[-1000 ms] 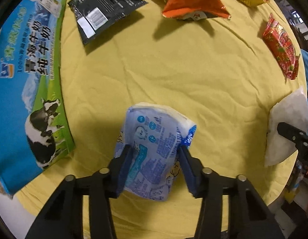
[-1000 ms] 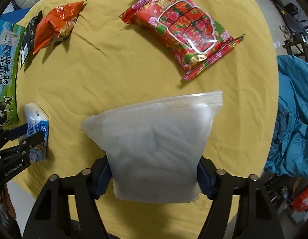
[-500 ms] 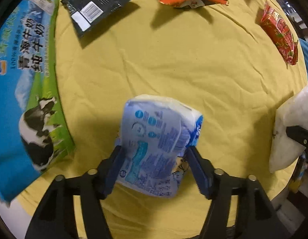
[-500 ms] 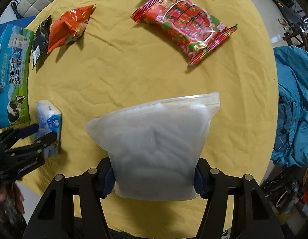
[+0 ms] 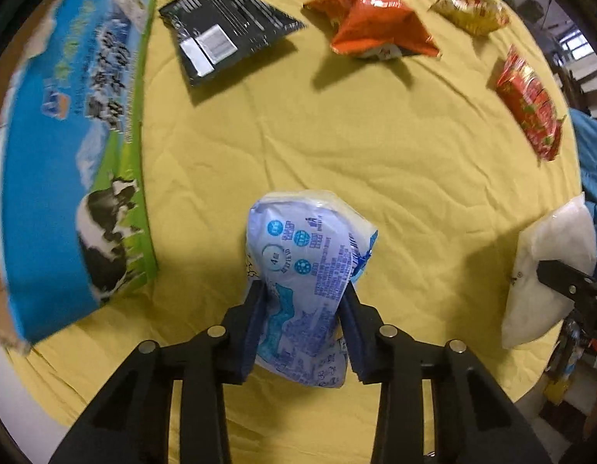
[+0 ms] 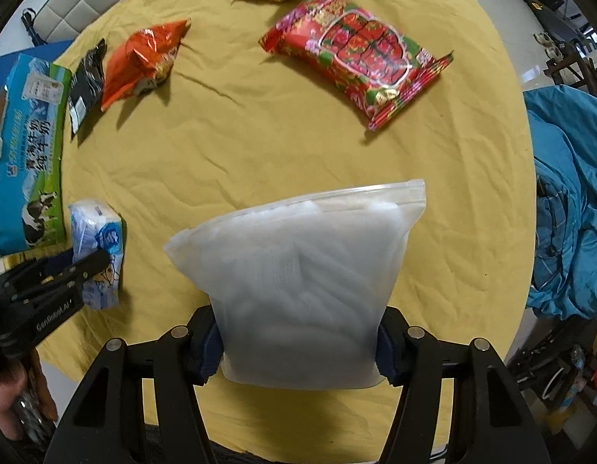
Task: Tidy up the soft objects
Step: 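Carry both packs into the cardboard box and open both tools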
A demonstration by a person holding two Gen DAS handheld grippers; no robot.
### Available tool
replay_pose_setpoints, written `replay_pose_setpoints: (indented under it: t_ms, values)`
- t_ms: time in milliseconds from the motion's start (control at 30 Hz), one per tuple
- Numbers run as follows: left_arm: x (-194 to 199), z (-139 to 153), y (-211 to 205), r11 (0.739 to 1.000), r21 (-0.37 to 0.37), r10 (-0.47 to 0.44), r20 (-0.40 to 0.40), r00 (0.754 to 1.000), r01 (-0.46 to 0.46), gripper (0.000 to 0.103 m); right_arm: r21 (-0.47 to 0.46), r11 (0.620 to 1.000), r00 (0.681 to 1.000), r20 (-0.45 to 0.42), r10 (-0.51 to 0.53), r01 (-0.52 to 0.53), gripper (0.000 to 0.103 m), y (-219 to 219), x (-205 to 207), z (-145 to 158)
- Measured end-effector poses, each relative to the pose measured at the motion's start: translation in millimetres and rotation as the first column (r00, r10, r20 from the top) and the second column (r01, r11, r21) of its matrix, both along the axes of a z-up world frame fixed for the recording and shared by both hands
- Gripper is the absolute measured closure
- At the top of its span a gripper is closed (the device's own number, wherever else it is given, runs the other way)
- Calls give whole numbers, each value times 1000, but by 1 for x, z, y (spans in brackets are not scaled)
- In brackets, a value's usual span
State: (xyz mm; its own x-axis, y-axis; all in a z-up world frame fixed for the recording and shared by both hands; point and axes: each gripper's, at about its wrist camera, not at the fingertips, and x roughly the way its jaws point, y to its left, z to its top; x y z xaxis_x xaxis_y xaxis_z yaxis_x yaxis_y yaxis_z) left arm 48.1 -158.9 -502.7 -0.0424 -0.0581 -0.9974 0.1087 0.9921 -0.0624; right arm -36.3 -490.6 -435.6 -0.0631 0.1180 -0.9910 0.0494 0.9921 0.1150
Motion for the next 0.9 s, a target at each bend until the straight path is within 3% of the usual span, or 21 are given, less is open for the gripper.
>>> replay_pose_setpoints:
  t_ms: [267,300,367,467,633,900]
  values:
    - [-16,49,27,997,-72,35,137,990,-25,69,39,999,998,56,-37,35,38,-7,-2,27]
    - [-15,66,31,997,-72,36,159,987,-25,69,50,998,997,64,-43,40,38,-13,-6,38]
    - [-10,126,32,996,-82,39,204,978,-22,69,76,996,995,84,-50,44,38,-14,8,50]
    - [-6,174,39,996,-84,44,273,961,-22,69,109,993,991,128,-50,36,38,-11,-2,93]
    - [11,210,58,994,-103,74,340,937,-41,69,142,990,980,196,-35,7,38,42,23,138]
    - [34,258,136,990,-120,123,409,904,-80,69,179,983,955,295,-6,-49,38,190,99,161]
